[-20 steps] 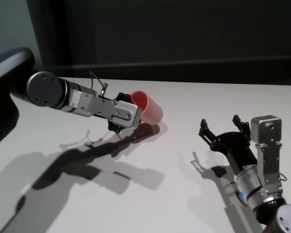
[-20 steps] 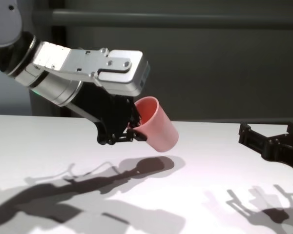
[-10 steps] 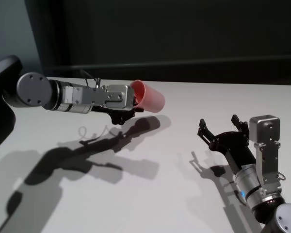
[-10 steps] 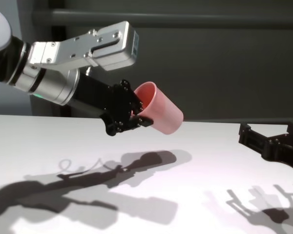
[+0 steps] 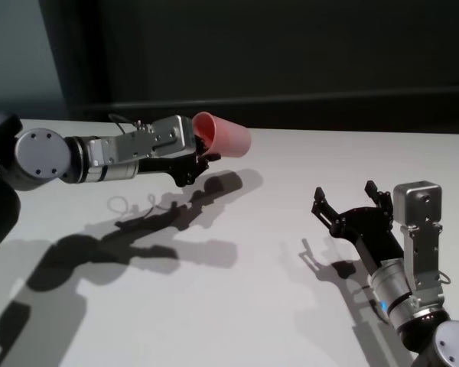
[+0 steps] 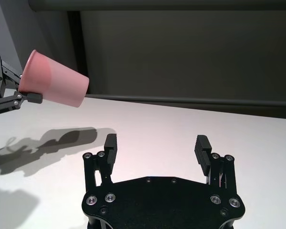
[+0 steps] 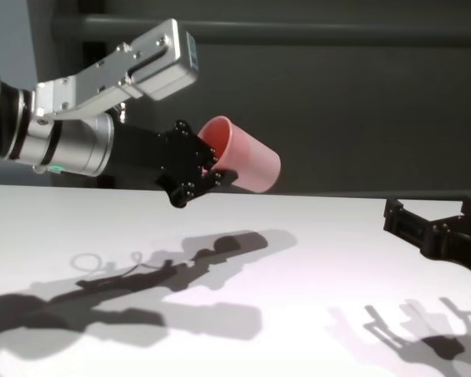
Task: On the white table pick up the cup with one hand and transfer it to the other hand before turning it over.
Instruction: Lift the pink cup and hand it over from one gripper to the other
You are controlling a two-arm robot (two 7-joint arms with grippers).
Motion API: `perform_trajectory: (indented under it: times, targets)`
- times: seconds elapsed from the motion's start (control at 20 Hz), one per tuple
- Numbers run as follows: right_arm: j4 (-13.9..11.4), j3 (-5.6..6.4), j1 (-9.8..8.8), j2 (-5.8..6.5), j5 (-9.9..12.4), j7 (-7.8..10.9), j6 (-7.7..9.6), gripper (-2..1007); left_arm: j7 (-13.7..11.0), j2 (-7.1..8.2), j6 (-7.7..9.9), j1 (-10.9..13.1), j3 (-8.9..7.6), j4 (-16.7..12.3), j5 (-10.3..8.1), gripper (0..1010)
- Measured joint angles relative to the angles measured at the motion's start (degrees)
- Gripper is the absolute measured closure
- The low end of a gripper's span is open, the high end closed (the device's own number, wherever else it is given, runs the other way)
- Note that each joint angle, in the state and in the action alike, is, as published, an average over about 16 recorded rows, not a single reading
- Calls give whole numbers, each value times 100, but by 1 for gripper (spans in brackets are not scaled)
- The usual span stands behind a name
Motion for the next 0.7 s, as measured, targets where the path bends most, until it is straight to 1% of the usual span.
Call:
perform_trajectory:
  times: [0.35, 0.5, 0.7]
  targets:
    - [0, 0, 0, 0, 0, 0, 0, 3, 356, -66, 27, 318, -469, 21, -376, 959]
    - [0, 0, 0, 0, 0, 0, 0, 3, 438, -110, 46, 431, -651, 24, -541, 959]
    - [0, 0, 0, 0, 0, 0, 0, 3, 470, -211, 72, 526, -871, 78, -773, 959]
